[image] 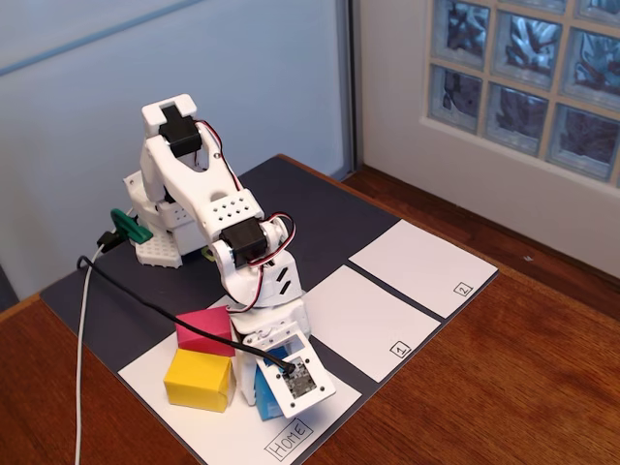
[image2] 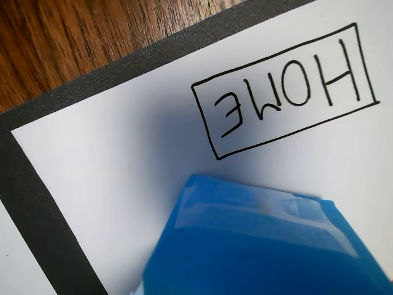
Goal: Move box blue to home
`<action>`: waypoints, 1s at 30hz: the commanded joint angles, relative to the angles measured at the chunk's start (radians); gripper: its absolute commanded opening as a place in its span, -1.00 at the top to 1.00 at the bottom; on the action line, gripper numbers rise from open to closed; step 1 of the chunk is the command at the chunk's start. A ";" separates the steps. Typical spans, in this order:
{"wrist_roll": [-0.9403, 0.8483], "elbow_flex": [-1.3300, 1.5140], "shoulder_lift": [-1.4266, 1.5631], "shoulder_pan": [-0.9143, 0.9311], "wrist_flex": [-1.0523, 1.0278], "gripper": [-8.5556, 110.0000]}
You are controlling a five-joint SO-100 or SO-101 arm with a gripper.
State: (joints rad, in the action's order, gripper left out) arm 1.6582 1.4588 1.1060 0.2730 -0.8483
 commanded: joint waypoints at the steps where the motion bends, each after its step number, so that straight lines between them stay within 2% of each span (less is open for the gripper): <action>1: -0.008 0.005 0.014 0.012 0.003 0.86; 7: -0.005 0.025 0.029 0.008 0.009 0.82; 13: -0.087 0.044 0.054 0.006 0.003 0.42; 16: -0.117 0.048 0.061 0.006 0.003 0.32; 30: -0.141 0.048 0.104 0.006 0.003 0.27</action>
State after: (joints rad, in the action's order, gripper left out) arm 1.5232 1.5110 1.1382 0.2792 -0.8498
